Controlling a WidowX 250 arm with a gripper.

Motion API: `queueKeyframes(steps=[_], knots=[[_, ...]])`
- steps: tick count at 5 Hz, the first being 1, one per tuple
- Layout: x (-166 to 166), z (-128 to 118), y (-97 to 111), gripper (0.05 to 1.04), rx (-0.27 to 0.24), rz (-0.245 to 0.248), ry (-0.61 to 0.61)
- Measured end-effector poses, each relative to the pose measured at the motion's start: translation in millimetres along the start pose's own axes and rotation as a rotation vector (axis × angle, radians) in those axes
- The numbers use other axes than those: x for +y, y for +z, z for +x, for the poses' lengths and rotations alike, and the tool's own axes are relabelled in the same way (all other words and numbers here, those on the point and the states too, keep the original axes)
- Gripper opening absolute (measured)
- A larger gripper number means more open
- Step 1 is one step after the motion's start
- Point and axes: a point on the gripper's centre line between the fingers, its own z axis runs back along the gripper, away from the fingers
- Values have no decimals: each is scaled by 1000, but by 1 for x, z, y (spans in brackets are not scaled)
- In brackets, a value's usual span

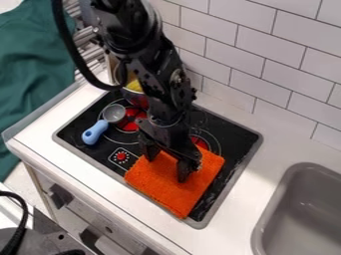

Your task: Put the orange cloth on the right burner.

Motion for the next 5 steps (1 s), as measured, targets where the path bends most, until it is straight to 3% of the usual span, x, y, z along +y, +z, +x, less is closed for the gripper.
queueKeyframes(steps=[2,3,4,5], knots=[[-6,31,44,999,-87,80,-112],[-7,32,53,999,-80,96,-86],[-14,31,53,999,-77,49,-49],[-18,34,50,999,-93,-11,68]])
